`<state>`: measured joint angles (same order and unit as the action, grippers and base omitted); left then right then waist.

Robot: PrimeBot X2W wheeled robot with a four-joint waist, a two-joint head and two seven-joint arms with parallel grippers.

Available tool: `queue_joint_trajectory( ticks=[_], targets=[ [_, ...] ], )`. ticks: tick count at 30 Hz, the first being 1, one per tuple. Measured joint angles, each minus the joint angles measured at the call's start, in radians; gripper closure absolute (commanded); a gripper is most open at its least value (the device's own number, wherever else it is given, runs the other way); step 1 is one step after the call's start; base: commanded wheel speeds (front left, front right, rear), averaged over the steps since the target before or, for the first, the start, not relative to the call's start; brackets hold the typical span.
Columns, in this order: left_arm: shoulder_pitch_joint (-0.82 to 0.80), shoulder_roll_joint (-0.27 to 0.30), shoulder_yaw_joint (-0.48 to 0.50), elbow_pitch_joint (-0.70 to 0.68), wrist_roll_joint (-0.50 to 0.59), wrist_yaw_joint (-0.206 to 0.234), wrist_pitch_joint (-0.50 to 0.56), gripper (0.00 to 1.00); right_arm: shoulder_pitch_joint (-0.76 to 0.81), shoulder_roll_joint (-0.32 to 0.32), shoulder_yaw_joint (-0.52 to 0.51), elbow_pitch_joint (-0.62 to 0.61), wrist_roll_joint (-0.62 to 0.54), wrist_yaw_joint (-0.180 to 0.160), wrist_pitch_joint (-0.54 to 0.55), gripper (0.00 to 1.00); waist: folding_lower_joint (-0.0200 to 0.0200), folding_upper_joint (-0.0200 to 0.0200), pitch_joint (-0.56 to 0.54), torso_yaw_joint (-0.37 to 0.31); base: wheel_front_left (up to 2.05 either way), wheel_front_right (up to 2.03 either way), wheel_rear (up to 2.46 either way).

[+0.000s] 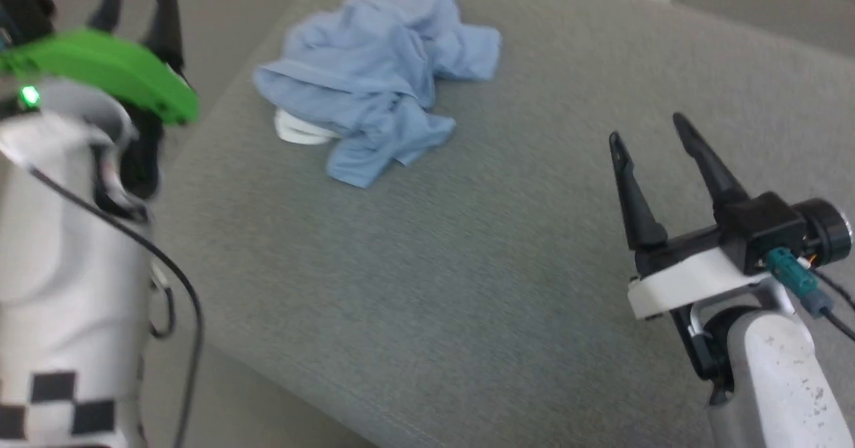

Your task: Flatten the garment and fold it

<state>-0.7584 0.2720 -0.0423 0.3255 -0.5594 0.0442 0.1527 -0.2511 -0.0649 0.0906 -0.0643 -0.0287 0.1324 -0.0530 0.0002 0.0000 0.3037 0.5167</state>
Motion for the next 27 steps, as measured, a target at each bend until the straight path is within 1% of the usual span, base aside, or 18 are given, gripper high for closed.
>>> queue_joint_trajectory(
  ticks=[4, 7, 9, 13, 17, 18, 19, 20, 21, 22, 24, 27],
  targets=[
    [-0.078, 0.054, 0.022, 0.06, -0.048, -0.009, 0.128, 0.0, -0.043, -0.011, 0.019, -0.001, 0.0, 0.0, -0.007, 0.0, 0.0001, 0.0, 0.095, -0.059, 0.0, 0.0, 0.0],
    [-0.083, 0.104, 0.047, 0.091, -0.081, -0.009, 0.215, 0.0, -0.077, -0.007, 0.028, -0.001, 0.001, 0.0, -0.023, 0.0, 0.0001, 0.0, 0.151, -0.117, 0.0, 0.0, 0.0],
    [-0.082, 0.12, 0.072, 0.1, -0.116, -0.005, 0.264, 0.0, -0.09, -0.006, 0.029, 0.001, 0.003, 0.0, -0.035, 0.0, 0.0, 0.0, 0.182, -0.158, 0.0, 0.0, 0.0],
    [-0.045, 0.15, 0.099, 0.095, -0.159, 0.034, 0.386, 0.0, -0.106, -0.004, 0.022, 0.009, 0.012, 0.0, -0.059, 0.0, 0.0001, 0.0, 0.239, -0.243, 0.0, 0.0, 0.0],
    [0.03, 0.174, 0.097, 0.081, -0.164, 0.081, 0.489, 0.0, -0.108, 0.0, 0.011, 0.031, 0.021, 0.0, -0.077, 0.0, 0.0, 0.0, 0.288, -0.316, 0.0, 0.0, 0.0],
    [0.049, 0.181, 0.099, 0.076, -0.164, 0.099, 0.508, 0.0, -0.108, 0.001, 0.01, 0.04, 0.022, 0.0, -0.081, 0.0, 0.0, 0.0, 0.299, -0.334, 0.0, 0.0, 0.0],
    [0.064, 0.195, 0.1, 0.068, -0.161, 0.116, 0.524, 0.0, -0.108, 0.002, 0.01, 0.049, 0.023, 0.0, -0.086, 0.0, -0.0001, 0.0001, 0.307, -0.35, 0.0, 0.0, 0.0],
    [0.082, 0.225, 0.106, 0.045, -0.16, 0.134, 0.554, 0.02, -0.107, 0.005, 0.012, 0.064, 0.032, 0.0, -0.097, 0.0, -0.0001, 0.0001, 0.318, -0.378, 0.0, 0.0, 0.0],
    [0.094, 0.237, 0.11, 0.03, -0.16, 0.134, 0.559, 0.56, -0.107, 0.007, 0.013, 0.07, 0.036, 0.0, -0.102, 0.0, -0.0001, 0.0002, 0.321, -0.392, 0.0, 0.0, 0.0],
    [0.105, 0.249, 0.114, 0.019, -0.154, 0.134, 0.556, 1.0, -0.107, 0.009, 0.013, 0.075, 0.038, 0.0, -0.107, 0.0, -0.0002, 0.0002, 0.321, -0.402, 0.0, 0.0, 0.0],
    [0.136, 0.272, 0.113, 0.003, -0.123, 0.133, 0.508, 1.0, -0.104, 0.011, 0.013, 0.091, 0.04, 0.0, -0.115, 0.0, -0.0001, 0.0001, 0.311, -0.419, 0.0, 0.0, 0.0],
    [0.171, 0.28, 0.113, -0.006, -0.068, 0.133, 0.394, 1.0, -0.083, 0.011, 0.007, 0.116, 0.044, 0.0, -0.117, 0.0, -0.0001, 0.0001, 0.281, -0.435, 0.0, 0.0, 0.0]
  ],
)
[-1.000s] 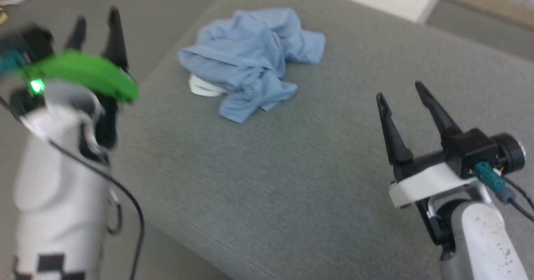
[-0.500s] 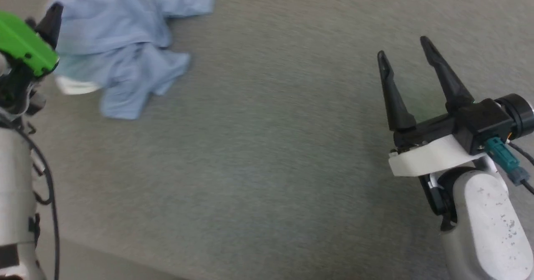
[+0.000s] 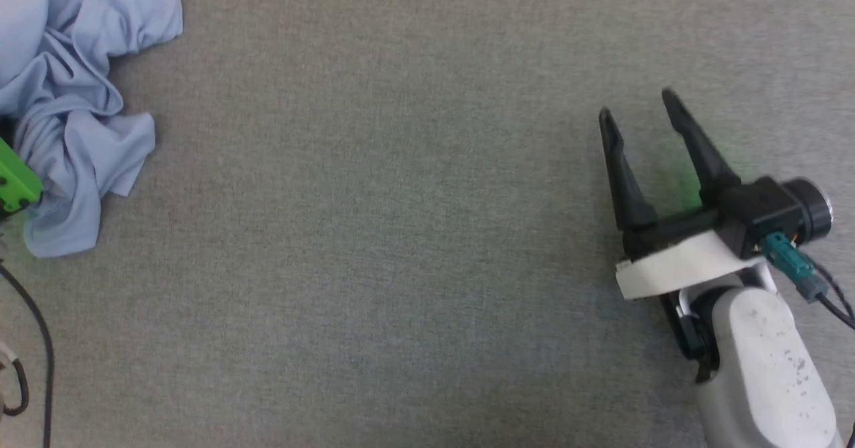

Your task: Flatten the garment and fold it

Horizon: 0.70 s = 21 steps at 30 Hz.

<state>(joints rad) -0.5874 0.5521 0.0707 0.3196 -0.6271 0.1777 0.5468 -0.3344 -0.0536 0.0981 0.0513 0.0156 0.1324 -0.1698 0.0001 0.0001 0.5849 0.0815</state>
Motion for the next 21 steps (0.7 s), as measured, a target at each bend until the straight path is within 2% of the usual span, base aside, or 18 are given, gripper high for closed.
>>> queue_joint_trajectory(
  ticks=[3, 7, 13, 17, 21],
  targets=[
    [0.013, 0.017, -0.012, -0.009, 0.068, -0.002, -0.127, 1.0, 0.033, 0.001, -0.012, 0.027, 0.009, 0.0, -0.008, 0.0, 0.0, 0.0, -0.042, -0.013, 0.0, 0.0, 0.0],
    [-0.009, 0.059, -0.036, -0.065, 0.155, -0.03, -0.288, 1.0, 0.078, 0.001, -0.02, 0.056, 0.045, 0.0, -0.019, 0.0, 0.0, 0.0, -0.118, -0.026, 0.0, 0.0, 0.0],
    [-0.121, 0.068, -0.121, -0.164, 0.231, -0.082, -0.407, 1.0, 0.146, 0.002, -0.054, 0.078, 0.088, 0.0, -0.03, 0.0, -0.0002, 0.0, -0.263, -0.03, 0.0, 0.0, 0.0],
    [-0.196, 0.015, -0.197, -0.215, 0.24, -0.108, -0.433, 1.0, 0.185, 0.002, -0.082, 0.082, 0.104, 0.0, -0.031, 0.0, -0.0002, 0.0, -0.36, -0.036, 0.0, 0.0, 0.0],
    [-0.244, -0.1, -0.283, -0.236, 0.232, -0.132, -0.44, 1.0, 0.228, 0.002, -0.11, 0.082, 0.113, 0.0, -0.033, 0.0, -0.0002, 0.0, -0.443, -0.053, 0.0, 0.0, 0.0]
  ],
)
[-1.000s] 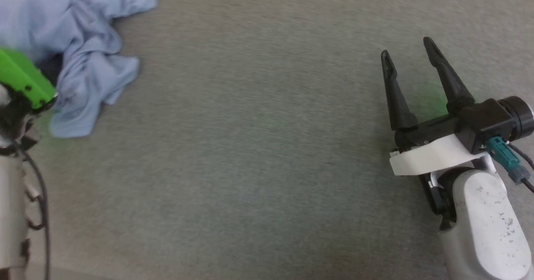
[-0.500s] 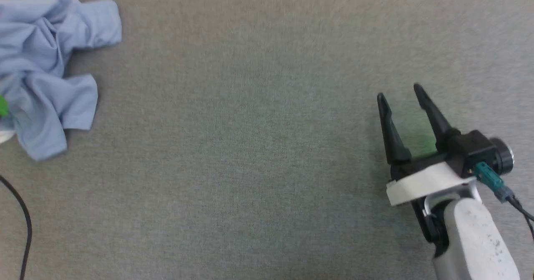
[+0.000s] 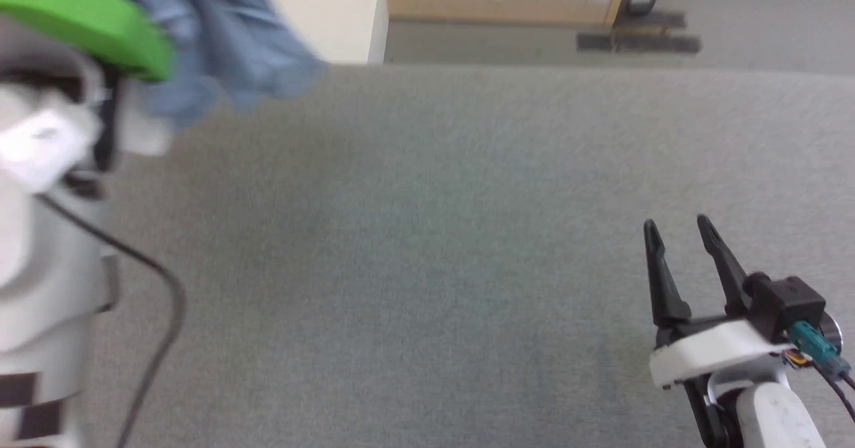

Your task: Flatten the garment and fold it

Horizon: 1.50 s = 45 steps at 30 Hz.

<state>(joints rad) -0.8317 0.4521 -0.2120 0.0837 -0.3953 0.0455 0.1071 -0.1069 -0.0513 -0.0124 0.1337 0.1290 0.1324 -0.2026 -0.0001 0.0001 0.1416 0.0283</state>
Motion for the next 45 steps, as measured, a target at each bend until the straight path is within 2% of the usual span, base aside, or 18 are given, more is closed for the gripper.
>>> queue_joint_trajectory(
  ticks=[7, 11, 14, 19, 24, 25, 26, 27, 28, 30, 33, 38, 45],
  targets=[
    [-0.044, -0.192, -0.115, 0.059, -0.054, -0.036, -0.025, 1.0, 0.034, 0.0, -0.017, -0.02, 0.002, 0.0, 0.014, 0.0, 0.0, 0.0, -0.083, -0.07, 0.0, 0.0, 0.0],
    [-0.037, -0.269, -0.158, 0.137, -0.083, -0.042, -0.04, 1.0, 0.041, 0.0, -0.017, -0.033, 0.004, 0.0, 0.021, 0.0, -0.0001, 0.0, -0.099, -0.126, 0.0, 0.0, 0.0],
    [0.0, -0.302, -0.192, 0.22, -0.088, -0.039, -0.032, 1.0, 0.044, 0.0, -0.012, -0.039, 0.005, 0.0, 0.027, 0.0, 0.0, 0.0, -0.102, -0.165, 0.0, 0.0, 0.0],
    [0.122, -0.329, -0.256, 0.396, -0.101, -0.017, 0.072, 1.0, 0.046, 0.0, -0.006, -0.044, 0.013, 0.0, 0.028, 0.0, 0.0, -0.0001, -0.093, -0.215, 0.0, 0.0, 0.0],
    [0.205, -0.342, -0.319, 0.579, -0.136, -0.027, 0.253, 1.0, 0.046, 0.0, 0.004, -0.047, 0.013, 0.0, 0.032, 0.0, 0.0, -0.0001, -0.062, -0.238, 0.0, 0.0, 0.0],
    [0.22, -0.344, -0.329, 0.606, -0.144, -0.032, 0.294, 0.97, 0.046, 0.0, 0.005, -0.048, 0.013, 0.0, 0.035, 0.0, 0.0, -0.0001, -0.057, -0.241, 0.0, 0.0, 0.0],
    [0.229, -0.346, -0.335, 0.623, -0.15, -0.038, 0.325, 0.79, 0.046, 0.0, 0.005, -0.048, 0.013, 0.0, 0.036, 0.0, 0.0, -0.0001, -0.053, -0.243, 0.0, 0.0, 0.0],
    [0.237, -0.35, -0.338, 0.634, -0.158, -0.044, 0.349, 0.15, 0.046, 0.0, 0.006, -0.049, 0.013, 0.0, 0.037, 0.0, 0.0, -0.0001, -0.049, -0.244, 0.0, 0.0, 0.0],
    [0.238, -0.353, -0.337, 0.637, -0.17, -0.045, 0.36, 0.0, 0.046, 0.0, 0.006, -0.049, 0.012, 0.0, 0.04, 0.0, 0.0, -0.0001, -0.047, -0.242, 0.0, 0.0, 0.0],
    [0.238, -0.359, -0.33, 0.627, -0.19, -0.046, 0.357, 0.0, 0.046, 0.0, 0.008, -0.05, 0.012, 0.0, 0.041, 0.0, 0.0, -0.0001, -0.045, -0.236, 0.0, 0.0, 0.0],
    [0.25, -0.365, -0.311, 0.589, -0.198, -0.046, 0.276, 0.0, 0.046, 0.0, 0.011, -0.05, 0.01, 0.0, 0.046, 0.0, 0.0, -0.0001, -0.049, -0.22, 0.0, 0.0, 0.0],
    [0.302, -0.355, -0.237, 0.44, -0.203, -0.044, 0.012, 0.0, 0.046, 0.0, 0.013, -0.06, 0.007, 0.0, 0.056, 0.0, 0.0, -0.0001, -0.07, -0.189, 0.0, 0.0, 0.0],
    [0.458, -0.278, -0.15, 0.236, -0.156, 0.038, -0.272, 0.0, 0.046, 0.0, -0.002, -0.086, -0.007, 0.0, 0.077, 0.0, 0.0, -0.0001, -0.093, -0.134, 0.0, 0.0, 0.0]
  ],
)
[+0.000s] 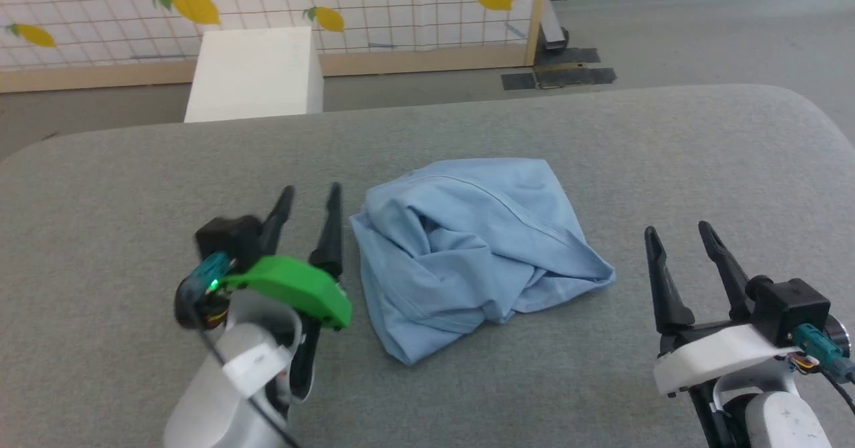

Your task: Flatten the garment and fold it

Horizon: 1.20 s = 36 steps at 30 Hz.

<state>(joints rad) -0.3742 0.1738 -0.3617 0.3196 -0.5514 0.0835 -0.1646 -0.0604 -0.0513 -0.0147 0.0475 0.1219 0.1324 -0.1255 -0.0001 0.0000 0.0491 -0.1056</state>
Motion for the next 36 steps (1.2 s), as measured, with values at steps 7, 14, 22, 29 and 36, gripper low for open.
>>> queue_joint_trajectory(
  ticks=[7, 14, 22, 29, 36],
  targets=[
    [0.133, 0.023, 0.107, -0.132, 0.06, 0.041, -0.089, 0.0, -0.045, 0.001, -0.045, 0.026, -0.017, 0.0, 0.126, 0.0, 0.0, 0.0, 0.021, 0.057, 0.0, 0.0, 0.0],
    [0.176, -0.058, 0.273, -0.285, 0.18, 0.01, -0.094, 0.0, -0.185, 0.0, -0.074, 0.183, -0.042, 0.0, 0.485, 0.0, 0.0001, 0.0, 0.097, 0.093, 0.0, 0.0, 0.0],
    [0.196, -0.111, 0.365, -0.29, 0.222, -0.053, -0.093, 0.0, -0.268, 0.0, -0.078, 0.27, -0.065, 0.0, 0.755, 1.0, 0.0002, 0.0, 0.171, 0.14, 0.0, 0.0, 0.0],
    [0.229, -0.118, 0.41, -0.253, 0.235, -0.083, -0.094, 0.0, -0.215, -0.002, -0.035, 0.149, 0.172, 0.0, 0.698, 1.0, 0.0001, 0.0, 0.147, 0.163, 0.0, 0.0, 0.0],
    [0.277, -0.119, 0.426, -0.26, 0.255, -0.089, -0.094, 0.0, 0.105, -0.028, 0.072, -0.144, 0.33, 0.0, 0.91, 1.0, 0.0001, 0.0, 0.068, 0.142, 0.0, 0.0, 0.0]
  ],
)
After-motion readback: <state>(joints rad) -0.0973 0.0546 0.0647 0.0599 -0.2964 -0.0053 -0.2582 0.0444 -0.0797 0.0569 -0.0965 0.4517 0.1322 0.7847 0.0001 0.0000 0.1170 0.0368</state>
